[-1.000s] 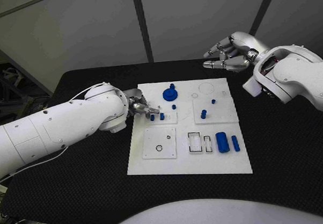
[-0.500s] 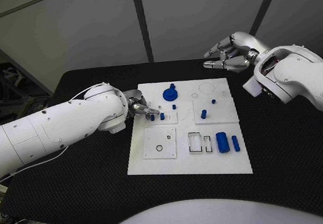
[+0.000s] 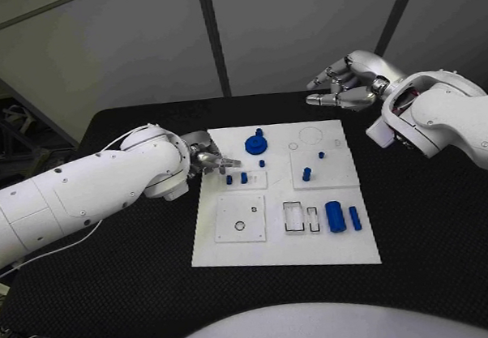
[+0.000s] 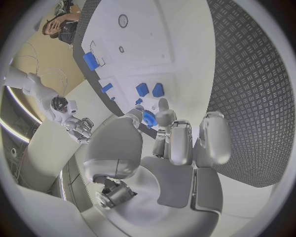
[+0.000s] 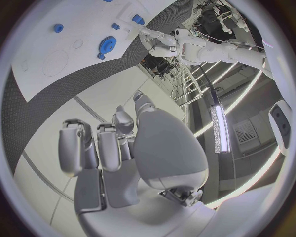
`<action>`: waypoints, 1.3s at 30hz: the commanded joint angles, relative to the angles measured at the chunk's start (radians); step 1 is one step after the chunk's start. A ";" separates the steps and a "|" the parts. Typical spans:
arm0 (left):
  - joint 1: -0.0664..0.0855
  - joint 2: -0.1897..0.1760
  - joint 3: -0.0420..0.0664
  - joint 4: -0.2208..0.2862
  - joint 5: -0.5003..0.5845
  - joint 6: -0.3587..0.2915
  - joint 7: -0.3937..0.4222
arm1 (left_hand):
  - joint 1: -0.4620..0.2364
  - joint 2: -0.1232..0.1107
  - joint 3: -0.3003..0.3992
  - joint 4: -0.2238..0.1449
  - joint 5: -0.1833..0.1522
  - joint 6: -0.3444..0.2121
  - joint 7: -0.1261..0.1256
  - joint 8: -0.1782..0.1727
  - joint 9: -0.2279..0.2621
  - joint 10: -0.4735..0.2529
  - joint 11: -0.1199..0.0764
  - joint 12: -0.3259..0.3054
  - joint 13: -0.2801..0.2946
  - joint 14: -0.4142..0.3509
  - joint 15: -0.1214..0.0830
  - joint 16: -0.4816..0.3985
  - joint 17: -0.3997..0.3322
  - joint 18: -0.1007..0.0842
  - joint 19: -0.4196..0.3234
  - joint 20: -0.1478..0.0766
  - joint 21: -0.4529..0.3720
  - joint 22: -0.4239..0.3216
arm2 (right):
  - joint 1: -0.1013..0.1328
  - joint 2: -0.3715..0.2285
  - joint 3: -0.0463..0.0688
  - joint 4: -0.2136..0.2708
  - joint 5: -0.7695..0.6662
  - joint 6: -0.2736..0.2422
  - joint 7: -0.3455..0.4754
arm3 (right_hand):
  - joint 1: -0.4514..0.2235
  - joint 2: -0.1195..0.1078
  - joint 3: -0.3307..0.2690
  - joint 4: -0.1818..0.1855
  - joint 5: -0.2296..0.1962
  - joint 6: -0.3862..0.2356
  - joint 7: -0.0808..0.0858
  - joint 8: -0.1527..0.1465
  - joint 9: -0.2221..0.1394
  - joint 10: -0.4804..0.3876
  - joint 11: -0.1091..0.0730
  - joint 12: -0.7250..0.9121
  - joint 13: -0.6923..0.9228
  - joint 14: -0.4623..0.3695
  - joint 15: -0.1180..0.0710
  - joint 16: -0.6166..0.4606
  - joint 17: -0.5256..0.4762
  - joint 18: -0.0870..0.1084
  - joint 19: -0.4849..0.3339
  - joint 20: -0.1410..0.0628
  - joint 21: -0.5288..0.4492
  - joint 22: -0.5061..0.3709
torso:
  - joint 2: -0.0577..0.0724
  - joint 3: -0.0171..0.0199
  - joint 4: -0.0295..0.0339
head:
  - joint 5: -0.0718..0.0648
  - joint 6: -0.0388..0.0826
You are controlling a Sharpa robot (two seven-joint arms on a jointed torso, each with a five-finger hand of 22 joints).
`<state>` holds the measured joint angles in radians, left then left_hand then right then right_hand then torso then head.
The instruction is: Assemble the parts on the task board
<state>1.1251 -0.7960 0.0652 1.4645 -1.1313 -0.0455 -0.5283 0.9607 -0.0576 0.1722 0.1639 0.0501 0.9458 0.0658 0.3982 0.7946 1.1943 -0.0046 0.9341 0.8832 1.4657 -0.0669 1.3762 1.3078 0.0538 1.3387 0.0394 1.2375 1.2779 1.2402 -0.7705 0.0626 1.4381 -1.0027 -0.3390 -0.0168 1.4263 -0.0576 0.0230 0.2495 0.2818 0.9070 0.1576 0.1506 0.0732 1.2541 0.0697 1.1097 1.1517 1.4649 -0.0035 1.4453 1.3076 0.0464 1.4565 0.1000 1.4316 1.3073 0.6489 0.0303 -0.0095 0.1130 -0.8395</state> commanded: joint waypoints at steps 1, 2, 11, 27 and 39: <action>0.004 -0.003 0.006 0.008 0.054 -0.154 0.099 | 0.047 -0.003 -0.023 -0.002 0.005 -0.068 0.041 -0.043 -0.034 -0.147 0.040 -0.142 -0.120 -0.055 0.041 -0.161 -0.101 0.081 -0.192 0.027 -0.268 -0.174 | 0.002 0.000 0.000 -0.002 0.000 0.001 0.005 | -0.004 0.005 -0.003 0.001 0.004 0.005 0.000 0.005 -0.001 -0.006 -0.001 -0.001 -0.001 0.064 -0.006 -0.006 0.094 0.006 -0.004 -0.004 -0.006 0.031 | -0.001 0.0006 -0.0014 | -0.004 0.006; 0.005 -0.001 0.008 0.008 0.071 -0.181 0.151 | 0.076 -0.005 -0.029 -0.010 0.006 -0.088 0.050 -0.057 -0.050 -0.187 0.058 -0.164 -0.133 -0.126 0.051 -0.276 -0.208 0.104 -0.298 0.038 -0.415 -0.279 | 0.002 0.000 0.000 -0.003 0.000 0.000 0.006 | -0.004 0.005 -0.003 0.001 0.004 0.005 0.000 0.005 -0.001 -0.006 -0.001 -0.001 -0.001 0.064 -0.006 -0.006 0.094 0.006 -0.004 -0.004 -0.006 0.031 | 0.000 0.0006 -0.0012 | -0.006 0.009; 0.007 0.079 -0.008 -0.045 0.010 -0.301 0.434 | 0.401 -0.026 0.043 -0.148 0.004 -0.128 0.100 -0.163 -0.251 -0.365 0.117 -0.362 -0.342 -0.428 0.117 -0.668 -0.560 0.119 -0.429 0.110 -0.691 -0.464 | 0.001 0.008 0.000 -0.009 0.001 -0.005 0.010 | 0.000 0.006 -0.002 -0.001 0.008 0.005 0.000 0.005 -0.001 -0.021 -0.001 -0.021 -0.020 0.061 -0.006 -0.014 0.085 0.008 -0.008 -0.004 -0.012 0.021 | 0.002 0.0004 -0.0032 | -0.010 0.024; 0.008 0.204 -0.056 -0.196 -0.310 -0.203 0.472 | 0.424 -0.073 0.077 -0.152 0.002 -0.045 0.069 -0.232 -0.458 -0.292 0.103 -0.509 -0.588 -0.192 0.089 -0.388 -0.500 0.112 -0.189 0.087 -0.502 -0.333 | 0.000 0.013 -0.005 0.001 -0.008 0.004 0.009 | 0.012 0.009 0.002 -0.006 0.029 0.004 0.000 0.006 -0.002 -0.039 -0.002 -0.045 -0.042 0.059 -0.007 -0.023 0.077 0.009 -0.012 -0.005 -0.018 0.014 | 0.003 0.0017 -0.0020 | -0.020 0.029; 0.007 0.228 -0.060 -0.218 -0.344 -0.136 0.458 | 0.410 -0.080 0.079 -0.138 0.001 0.010 0.061 -0.252 -0.525 -0.231 0.090 -0.547 -0.658 -0.043 0.074 -0.138 -0.281 0.042 0.026 0.071 -0.108 -0.029 | 0.000 0.013 -0.006 0.002 -0.008 0.005 0.008 | 0.013 0.009 0.003 -0.007 0.032 0.004 0.000 0.006 -0.002 -0.039 -0.002 -0.045 -0.042 0.059 -0.007 -0.023 0.077 0.009 -0.011 -0.005 -0.018 0.014 | 0.002 0.0005 -0.0023 | -0.023 0.027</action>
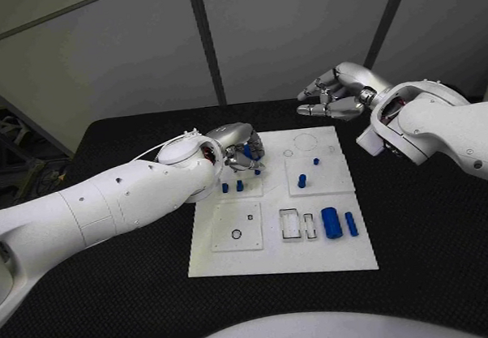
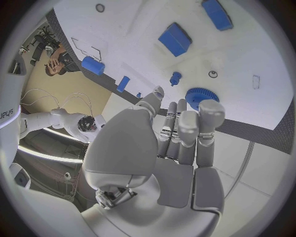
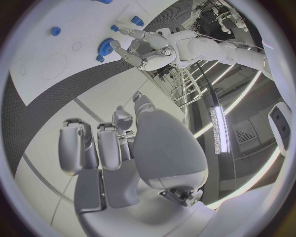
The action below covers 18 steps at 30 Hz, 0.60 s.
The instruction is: Assemble the parts on the task board
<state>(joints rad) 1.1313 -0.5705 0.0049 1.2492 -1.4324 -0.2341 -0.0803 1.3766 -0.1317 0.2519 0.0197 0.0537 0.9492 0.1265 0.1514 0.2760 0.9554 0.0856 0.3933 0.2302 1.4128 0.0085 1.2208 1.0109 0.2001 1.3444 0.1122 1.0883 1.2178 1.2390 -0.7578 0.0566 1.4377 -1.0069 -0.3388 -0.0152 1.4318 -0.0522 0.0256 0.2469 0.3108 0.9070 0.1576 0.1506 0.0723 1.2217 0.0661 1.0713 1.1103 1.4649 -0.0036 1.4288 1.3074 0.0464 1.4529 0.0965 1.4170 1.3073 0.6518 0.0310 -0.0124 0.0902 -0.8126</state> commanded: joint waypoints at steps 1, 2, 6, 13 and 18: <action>0.000 0.003 0.000 -0.004 -0.046 0.058 0.007 | -0.006 -0.006 -0.001 0.007 -0.003 0.009 -0.001 -0.008 -0.009 0.008 0.000 -0.009 -0.009 0.014 -0.001 0.023 0.021 -0.106 0.026 -0.002 0.054 0.041 | 0.002 0.000 0.000 0.002 -0.004 0.004 0.007 | 0.007 0.004 0.000 -0.004 0.003 0.004 0.000 0.006 -0.001 -0.006 0.002 -0.006 -0.001 0.059 -0.007 -0.006 0.077 0.009 -0.008 -0.001 -0.003 0.014 | -0.001 -0.0002 0.0005 | -0.001 0.000; 0.000 0.004 0.000 -0.006 -0.048 0.063 0.005 | -0.006 -0.006 0.000 0.008 -0.002 0.012 -0.001 -0.009 -0.012 0.008 0.000 -0.012 -0.011 0.017 -0.001 0.029 0.025 -0.108 0.030 -0.003 0.062 0.048 | 0.002 0.000 0.000 0.002 -0.004 0.005 0.007 | 0.007 0.004 0.000 -0.004 0.003 0.004 0.000 0.006 -0.001 -0.006 0.002 -0.006 -0.001 0.059 -0.007 -0.006 0.077 0.009 -0.008 -0.001 -0.003 0.014 | -0.001 -0.0003 0.0010 | -0.001 0.000; -0.001 0.006 0.000 -0.012 -0.056 0.083 -0.005 | -0.005 -0.003 0.002 0.008 -0.002 0.021 -0.001 -0.010 -0.017 0.014 -0.001 -0.017 -0.017 0.024 -0.002 0.042 0.038 -0.112 0.041 -0.003 0.084 0.066 | 0.002 0.001 0.000 0.001 -0.004 0.005 0.007 | 0.007 0.004 0.000 -0.004 0.003 0.004 0.000 0.006 -0.001 -0.006 0.002 -0.006 -0.001 0.059 -0.007 -0.006 0.077 0.009 -0.008 -0.001 -0.003 0.014 | -0.001 -0.0004 0.0015 | -0.002 -0.001; -0.002 0.013 -0.001 -0.025 -0.062 0.107 -0.014 | 0.005 0.004 0.015 0.005 -0.002 0.037 -0.003 -0.013 -0.027 0.031 -0.004 -0.025 -0.027 0.033 -0.004 0.057 0.047 -0.117 0.053 -0.006 0.113 0.089 | 0.002 0.003 0.000 -0.002 -0.004 0.006 0.007 | 0.007 0.004 0.000 -0.004 0.004 0.004 0.000 0.006 -0.001 -0.006 0.002 -0.005 -0.001 0.059 -0.007 -0.006 0.078 0.009 -0.007 -0.001 -0.002 0.016 | -0.001 -0.0005 0.0007 | -0.001 -0.001; -0.003 0.014 -0.001 -0.032 -0.063 0.103 -0.012 | 0.010 0.009 0.028 0.004 -0.002 0.048 -0.005 -0.015 -0.033 0.045 -0.006 -0.032 -0.034 0.038 -0.006 0.067 0.056 -0.121 0.061 -0.007 0.132 0.106 | 0.002 0.004 0.000 -0.002 -0.004 0.006 0.007 | 0.007 0.004 0.000 -0.004 0.004 0.004 0.000 0.006 -0.001 -0.006 0.002 -0.005 -0.001 0.059 -0.007 -0.006 0.078 0.009 -0.007 -0.001 -0.002 0.016 | -0.001 0.0003 0.0003 | -0.001 -0.004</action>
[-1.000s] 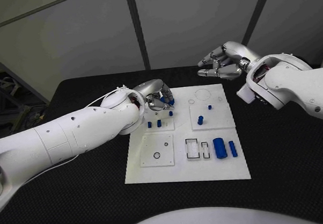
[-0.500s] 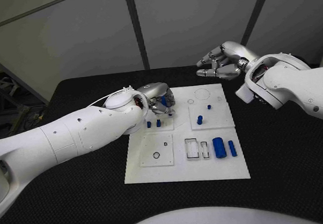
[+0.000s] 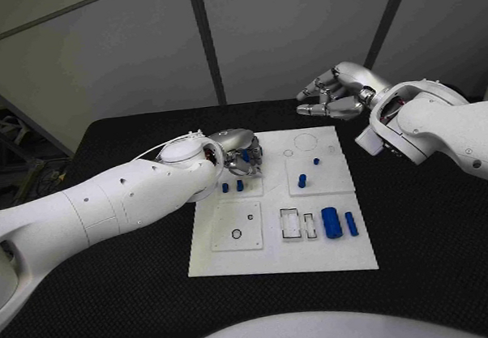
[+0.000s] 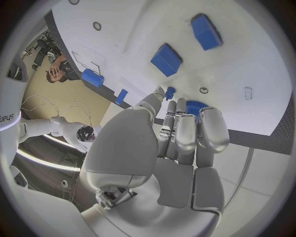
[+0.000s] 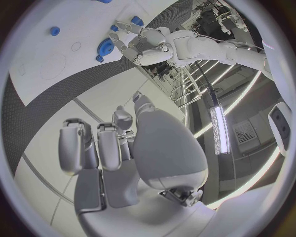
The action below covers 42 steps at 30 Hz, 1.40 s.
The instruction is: Assemble the parts on the task board
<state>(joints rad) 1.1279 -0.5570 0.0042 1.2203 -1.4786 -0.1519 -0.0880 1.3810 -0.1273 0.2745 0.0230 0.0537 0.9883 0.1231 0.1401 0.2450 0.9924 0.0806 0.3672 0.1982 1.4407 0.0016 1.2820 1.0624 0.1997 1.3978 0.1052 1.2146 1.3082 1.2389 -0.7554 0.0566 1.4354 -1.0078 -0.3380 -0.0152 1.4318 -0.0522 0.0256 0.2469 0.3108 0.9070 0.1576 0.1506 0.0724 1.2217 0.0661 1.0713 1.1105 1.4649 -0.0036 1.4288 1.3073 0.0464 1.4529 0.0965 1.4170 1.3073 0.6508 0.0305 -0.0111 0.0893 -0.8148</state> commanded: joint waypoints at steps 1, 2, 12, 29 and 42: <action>0.000 0.000 0.000 -0.004 -0.017 0.020 -0.003 | 0.004 0.005 0.008 0.001 -0.002 0.011 -0.002 -0.005 -0.003 0.011 -0.001 -0.007 -0.004 0.012 0.000 0.009 0.008 -0.121 0.010 0.000 0.010 0.019 | 0.002 0.001 0.000 0.001 -0.003 0.005 0.007 | 0.007 0.004 0.000 -0.004 0.004 0.004 0.000 0.006 -0.001 -0.006 0.002 -0.005 -0.001 0.059 -0.007 -0.006 0.078 0.009 -0.007 -0.001 -0.002 0.016 | 0.001 0.0007 -0.0010 | 0.000 -0.002; 0.000 -0.001 0.000 -0.005 -0.017 0.019 -0.001 | 0.003 0.005 0.010 0.001 -0.002 0.014 -0.003 -0.005 -0.005 0.015 -0.002 -0.009 -0.005 0.014 -0.001 0.012 0.011 -0.122 0.012 -0.001 0.014 0.022 | 0.002 0.001 0.000 0.001 -0.003 0.005 0.007 | 0.007 0.004 0.000 -0.004 0.004 0.004 0.000 0.006 -0.001 -0.006 0.002 -0.005 -0.001 0.059 -0.007 -0.006 0.078 0.009 -0.007 -0.001 -0.002 0.016 | 0.000 0.0010 -0.0004 | -0.001 -0.002; -0.002 0.001 0.000 -0.012 -0.017 0.017 0.009 | 0.007 0.006 0.030 -0.001 -0.002 0.023 -0.004 -0.013 -0.015 0.040 -0.007 -0.022 -0.017 0.019 -0.005 0.022 0.015 -0.125 0.019 -0.004 0.032 0.038 | 0.002 0.002 0.000 0.001 -0.003 0.005 0.007 | 0.007 0.004 0.000 -0.004 0.004 0.004 0.000 0.006 -0.001 -0.006 0.002 -0.005 -0.001 0.059 -0.007 -0.006 0.078 0.009 -0.007 -0.001 -0.002 0.016 | -0.001 0.0006 0.0002 | 0.000 -0.004; -0.005 0.007 0.000 -0.013 -0.006 0.024 0.013 | 0.000 -0.010 0.069 -0.008 -0.003 0.002 0.005 -0.054 -0.046 0.063 -0.002 -0.080 -0.049 0.020 -0.002 0.029 0.007 -0.127 0.019 -0.004 0.040 0.052 | 0.002 0.003 0.000 0.001 -0.003 0.008 0.007 | 0.008 0.005 0.000 -0.004 0.006 0.004 0.000 0.006 -0.001 -0.005 0.002 -0.004 0.000 0.059 -0.007 -0.006 0.078 0.009 -0.007 -0.001 -0.002 0.016 | 0.000 0.0005 -0.0003 | 0.001 -0.004; -0.005 0.011 0.000 -0.010 0.002 0.046 0.012 | 0.003 -0.010 0.097 -0.015 -0.003 0.006 -0.004 -0.067 -0.068 0.064 0.007 -0.131 -0.073 0.018 0.006 0.034 -0.001 -0.125 0.015 0.003 0.035 0.055 | 0.002 0.004 0.000 0.000 -0.003 0.010 0.007 | 0.008 0.006 0.001 -0.004 0.006 0.005 0.000 0.006 -0.001 -0.003 0.002 -0.003 0.001 0.059 -0.007 -0.007 0.078 0.009 -0.006 -0.001 -0.002 0.016 | -0.001 0.0004 0.0000 | 0.000 -0.008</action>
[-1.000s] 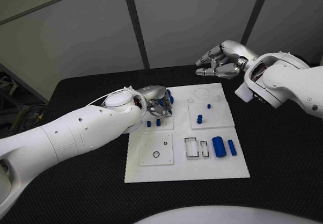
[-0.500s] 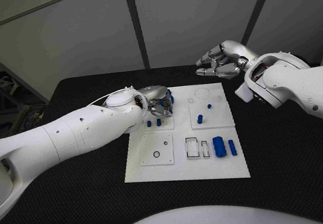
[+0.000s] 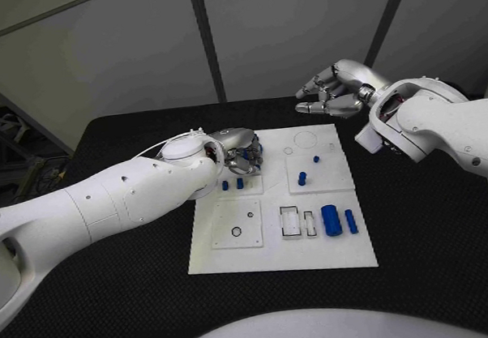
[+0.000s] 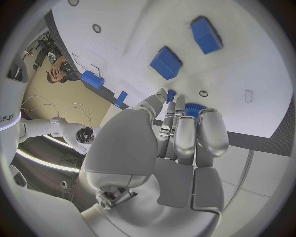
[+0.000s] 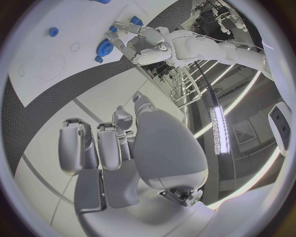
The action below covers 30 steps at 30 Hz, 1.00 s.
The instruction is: Assemble the parts on the task board
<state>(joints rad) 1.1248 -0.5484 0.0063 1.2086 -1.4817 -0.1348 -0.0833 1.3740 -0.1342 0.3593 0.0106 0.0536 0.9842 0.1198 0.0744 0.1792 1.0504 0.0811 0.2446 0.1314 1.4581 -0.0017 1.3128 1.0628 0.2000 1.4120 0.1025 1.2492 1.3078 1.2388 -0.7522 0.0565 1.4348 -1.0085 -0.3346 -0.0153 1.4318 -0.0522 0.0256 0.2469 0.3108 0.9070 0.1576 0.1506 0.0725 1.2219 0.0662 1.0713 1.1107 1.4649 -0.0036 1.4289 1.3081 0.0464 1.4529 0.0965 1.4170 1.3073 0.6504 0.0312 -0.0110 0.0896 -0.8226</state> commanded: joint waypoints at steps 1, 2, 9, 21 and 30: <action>-0.002 0.003 -0.002 0.001 0.005 0.028 0.007 | 0.013 0.000 0.019 -0.005 -0.003 0.019 0.001 0.002 -0.002 0.013 0.005 -0.013 -0.008 0.000 0.009 0.004 -0.002 -0.126 0.001 0.006 0.001 0.056 | 0.002 0.001 0.000 0.000 -0.002 0.006 0.007 | 0.008 0.006 0.001 -0.004 0.006 0.005 0.000 0.006 -0.001 -0.003 0.002 -0.003 0.000 0.059 -0.007 -0.007 0.077 0.009 -0.006 -0.001 -0.002 0.016 | 0.000 -0.0002 -0.0001 | 0.000 0.000; -0.002 0.003 -0.002 0.002 0.005 0.028 0.006 | 0.016 0.004 0.027 -0.007 -0.003 0.030 0.003 0.006 -0.003 0.020 0.004 -0.016 -0.010 0.000 0.008 0.005 -0.002 -0.125 0.001 0.005 0.001 0.057 | 0.002 0.001 0.000 0.000 -0.002 0.007 0.007 | 0.008 0.006 0.001 -0.004 0.006 0.005 0.000 0.006 -0.001 -0.003 0.002 -0.003 0.000 0.059 -0.007 -0.007 0.077 0.009 -0.006 -0.001 -0.002 0.016 | 0.000 -0.0002 -0.0001 | -0.001 0.000; -0.002 0.001 -0.002 0.003 0.005 0.024 -0.003 | 0.043 0.021 0.089 -0.033 -0.002 0.080 0.008 0.017 -0.007 0.078 -0.009 -0.038 -0.019 -0.001 -0.003 0.008 -0.007 -0.126 0.002 -0.002 0.005 0.064 | 0.002 0.001 0.000 0.000 -0.002 0.007 0.006 | 0.008 0.006 0.001 -0.004 0.006 0.005 0.000 0.007 -0.001 -0.002 0.002 -0.002 0.001 0.059 -0.007 -0.007 0.077 0.009 -0.006 -0.001 -0.002 0.016 | 0.000 -0.0001 0.0001 | -0.002 -0.002; -0.003 -0.002 -0.002 0.006 0.008 0.001 0.004 | 0.052 0.023 0.149 -0.071 -0.003 0.108 0.011 0.014 -0.017 0.126 -0.013 -0.070 -0.024 -0.003 -0.006 0.009 -0.016 -0.128 0.003 -0.008 0.012 0.075 | 0.002 0.000 0.000 0.001 -0.002 0.006 0.007 | 0.008 0.006 0.001 -0.004 0.006 0.005 0.000 0.007 -0.001 -0.002 0.002 -0.002 0.001 0.059 -0.007 -0.007 0.077 0.009 -0.006 -0.001 -0.002 0.016 | 0.000 0.0001 0.0002 | -0.002 -0.001; -0.005 -0.012 -0.002 0.023 0.029 -0.034 0.028 | 0.050 0.021 0.159 -0.079 -0.002 0.114 0.013 0.012 -0.020 0.134 -0.011 -0.078 -0.025 -0.005 -0.005 0.008 -0.021 -0.128 0.003 -0.008 0.015 0.079 | 0.002 -0.002 0.000 0.001 -0.002 0.005 0.007 | 0.008 0.006 0.001 -0.004 0.006 0.005 0.000 0.007 -0.001 -0.002 0.002 -0.002 0.001 0.059 -0.007 -0.007 0.077 0.009 -0.006 -0.001 -0.002 0.016 | 0.000 -0.0005 0.0002 | -0.001 0.000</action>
<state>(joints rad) 1.1199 -0.5584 0.0048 1.2261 -1.4698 -0.1494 -0.0775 1.4177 -0.1090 0.5123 -0.0707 0.0525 1.0936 0.1320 0.0897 0.1605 1.1783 0.0697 0.1698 0.1064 1.4580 -0.0017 1.3167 1.0437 0.2000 1.4168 0.1001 1.2588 1.3076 1.2388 -0.7536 0.0565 1.4350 -1.0087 -0.3326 -0.0153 1.4318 -0.0522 0.0256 0.2469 0.3108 0.9070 0.1576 0.1506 0.0726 1.2219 0.0661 1.0713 1.1108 1.4649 -0.0036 1.4289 1.3078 0.0464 1.4530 0.0965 1.4170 1.3073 0.6500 0.0311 -0.0106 0.0892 -0.8234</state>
